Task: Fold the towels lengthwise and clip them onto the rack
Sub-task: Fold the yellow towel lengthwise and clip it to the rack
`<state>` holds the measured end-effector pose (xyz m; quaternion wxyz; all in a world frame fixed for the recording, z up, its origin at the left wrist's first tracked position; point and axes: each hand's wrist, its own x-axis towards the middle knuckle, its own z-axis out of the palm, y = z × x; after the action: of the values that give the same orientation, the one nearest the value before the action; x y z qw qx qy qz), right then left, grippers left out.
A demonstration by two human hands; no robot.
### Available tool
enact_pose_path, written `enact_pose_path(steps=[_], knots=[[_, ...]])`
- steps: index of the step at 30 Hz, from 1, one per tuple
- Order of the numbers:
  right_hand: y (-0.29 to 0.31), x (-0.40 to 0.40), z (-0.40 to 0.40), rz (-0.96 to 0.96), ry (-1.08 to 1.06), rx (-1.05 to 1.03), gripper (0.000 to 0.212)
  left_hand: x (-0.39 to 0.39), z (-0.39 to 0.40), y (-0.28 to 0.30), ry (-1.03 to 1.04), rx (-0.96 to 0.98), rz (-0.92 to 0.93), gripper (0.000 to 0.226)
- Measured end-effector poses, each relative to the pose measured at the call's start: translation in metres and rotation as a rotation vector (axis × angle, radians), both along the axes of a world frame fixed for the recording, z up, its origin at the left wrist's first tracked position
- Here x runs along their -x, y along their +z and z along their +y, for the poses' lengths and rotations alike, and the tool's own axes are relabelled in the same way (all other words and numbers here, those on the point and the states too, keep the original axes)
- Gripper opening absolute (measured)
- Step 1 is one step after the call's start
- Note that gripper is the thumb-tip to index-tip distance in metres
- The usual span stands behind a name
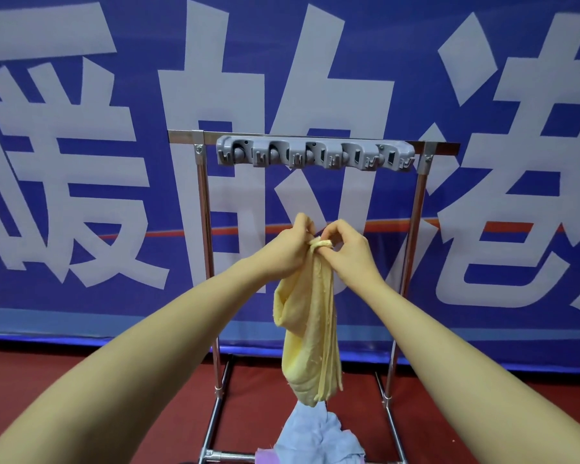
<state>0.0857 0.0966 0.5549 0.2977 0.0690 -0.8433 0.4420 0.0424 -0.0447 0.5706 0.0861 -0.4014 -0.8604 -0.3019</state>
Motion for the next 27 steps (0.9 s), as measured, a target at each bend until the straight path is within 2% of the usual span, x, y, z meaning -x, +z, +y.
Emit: enact_pose_path(steps=[2, 7, 14, 19, 22, 23, 25, 27], knots=[[0.001, -0.002, 0.001, -0.024, 0.021, 0.009, 0.018, 0.0, 0.0, 0.002, 0.003, -0.001, -0.007, 0.014], [0.002, -0.001, 0.002, -0.017, 0.019, -0.092, 0.004, -0.002, -0.004, -0.005, 0.036, -0.022, 0.039, 0.009], [0.019, 0.002, 0.007, 0.064, -0.069, 0.127, 0.004, -0.003, -0.013, -0.023, 0.097, -0.168, 0.09, 0.03], [0.03, 0.001, 0.008, 0.134, -0.1, 0.197, 0.009, 0.0, -0.016, -0.03, 0.14, 0.045, 0.187, 0.022], [0.031, 0.002, 0.013, 0.147, -0.144, 0.196, 0.009, -0.002, -0.013, -0.033, 0.184, 0.153, 0.216, 0.052], [0.031, 0.001, 0.015, 0.146, -0.157, 0.196, 0.008, -0.001, -0.012, -0.034, 0.201, 0.209, 0.253, 0.054], [0.031, 0.001, 0.019, 0.148, -0.175, 0.205, 0.008, 0.001, -0.011, -0.04, 0.24, 0.307, 0.32, 0.036], [0.031, 0.001, 0.024, 0.135, -0.198, 0.202, 0.007, 0.001, -0.01, -0.043, 0.275, 0.256, 0.322, 0.017]])
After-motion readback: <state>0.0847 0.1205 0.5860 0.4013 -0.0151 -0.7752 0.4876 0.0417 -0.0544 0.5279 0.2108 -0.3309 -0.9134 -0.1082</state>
